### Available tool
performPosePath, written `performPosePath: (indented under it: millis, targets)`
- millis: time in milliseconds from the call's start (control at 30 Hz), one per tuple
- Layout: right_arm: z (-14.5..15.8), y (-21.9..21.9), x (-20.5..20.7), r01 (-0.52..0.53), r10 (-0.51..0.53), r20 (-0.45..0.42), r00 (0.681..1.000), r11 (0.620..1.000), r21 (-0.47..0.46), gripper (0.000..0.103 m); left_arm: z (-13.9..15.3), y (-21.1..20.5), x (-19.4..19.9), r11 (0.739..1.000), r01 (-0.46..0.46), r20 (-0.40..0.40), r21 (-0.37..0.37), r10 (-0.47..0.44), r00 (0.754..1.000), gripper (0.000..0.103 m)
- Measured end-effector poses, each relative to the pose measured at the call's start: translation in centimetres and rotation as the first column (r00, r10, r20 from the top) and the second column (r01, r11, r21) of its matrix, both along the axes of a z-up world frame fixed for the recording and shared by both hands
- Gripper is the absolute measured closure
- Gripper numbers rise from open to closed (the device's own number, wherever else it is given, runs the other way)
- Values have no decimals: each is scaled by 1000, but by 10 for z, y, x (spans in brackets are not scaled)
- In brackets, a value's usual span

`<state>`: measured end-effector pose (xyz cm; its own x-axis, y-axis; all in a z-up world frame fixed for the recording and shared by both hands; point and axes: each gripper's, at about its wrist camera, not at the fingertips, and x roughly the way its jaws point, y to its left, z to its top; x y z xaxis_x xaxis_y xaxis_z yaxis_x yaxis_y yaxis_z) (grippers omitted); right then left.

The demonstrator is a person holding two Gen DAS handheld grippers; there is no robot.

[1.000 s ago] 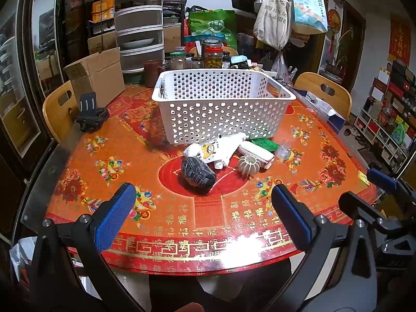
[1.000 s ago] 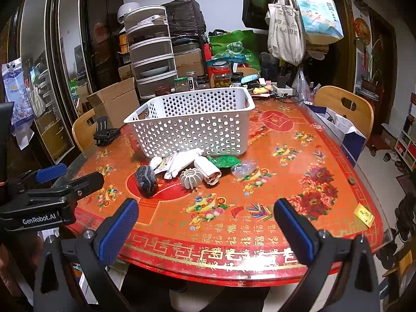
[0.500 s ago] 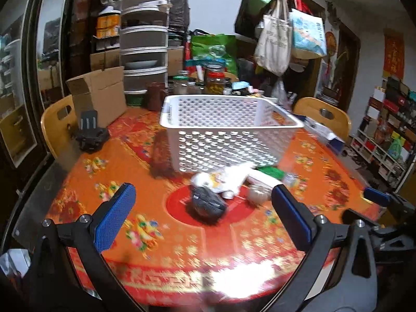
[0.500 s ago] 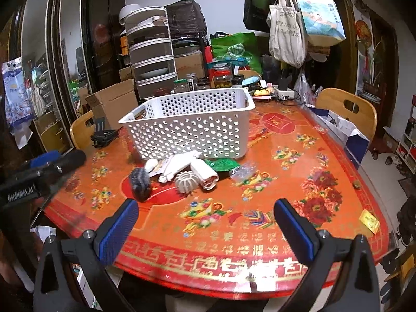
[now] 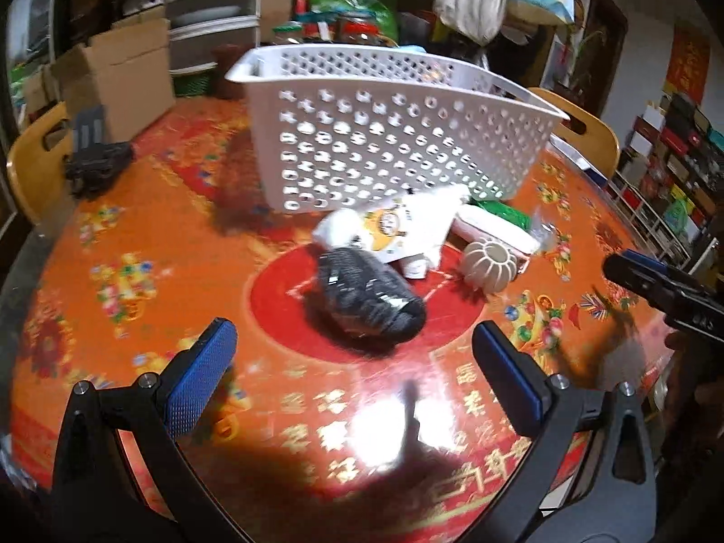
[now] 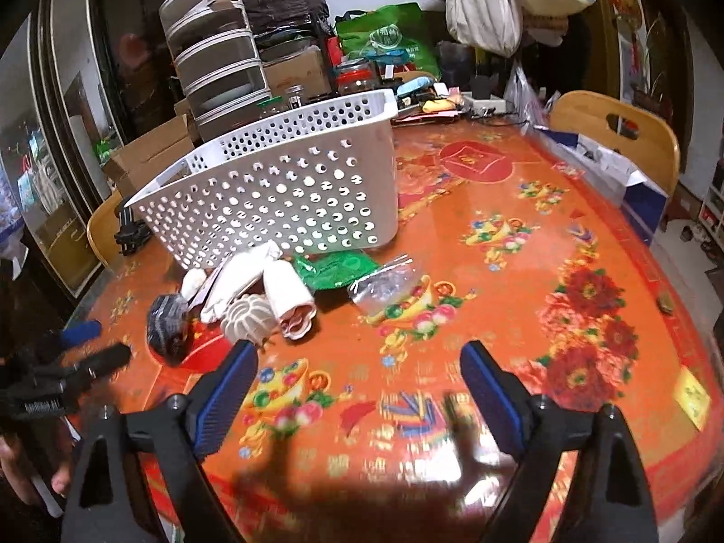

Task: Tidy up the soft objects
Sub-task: 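Grasp the dark grey knitted bundle with the left tool while the right tool grasps the clear plastic bag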

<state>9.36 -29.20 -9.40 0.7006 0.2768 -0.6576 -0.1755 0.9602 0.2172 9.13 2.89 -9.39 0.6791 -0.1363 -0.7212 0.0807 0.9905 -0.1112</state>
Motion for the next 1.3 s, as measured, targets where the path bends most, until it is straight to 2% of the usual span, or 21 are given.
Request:
performPosePath:
  millis: [167, 333, 533, 733, 767, 900, 1033, 1133, 1300]
  targets:
    - [-10, -2, 22, -20, 19, -37, 999, 1000, -4, 19, -7, -10, 20, 999, 42, -1, 2, -42, 999, 0]
    - [-15, 8, 44, -71, 64, -78, 995, 993, -93, 20, -12, -12, 32, 997, 75, -19, -9, -75, 997, 0]
    - [-20, 18, 78, -133, 108, -120, 987, 967, -216, 20, -17, -5, 37, 996, 78, -40, -39, -80, 996, 0]
    - [-27, 23, 92, -169, 138, -136, 981, 950, -261, 27, -21, 1, 41, 996, 71, -49, -61, -74, 996, 0]
    - [-29, 24, 94, -175, 140, -142, 980, 947, -271, 31, -21, 0, 41, 995, 74, -50, -62, -77, 996, 0]
    - [-32, 24, 98, -188, 155, -138, 978, 944, -270, 45, -24, -2, 44, 995, 80, -54, -63, -84, 995, 0]
    - [-32, 20, 106, -199, 168, -133, 977, 943, -267, 45, -27, -3, 45, 995, 75, -60, -65, -79, 995, 0]
    - [-32, 20, 105, -190, 162, -123, 979, 945, -268, 51, -27, -1, 46, 995, 68, -62, -70, -73, 995, 0]
    - [-33, 19, 101, -190, 166, -112, 980, 946, -264, 54, -28, -1, 47, 995, 65, -62, -71, -69, 996, 0]
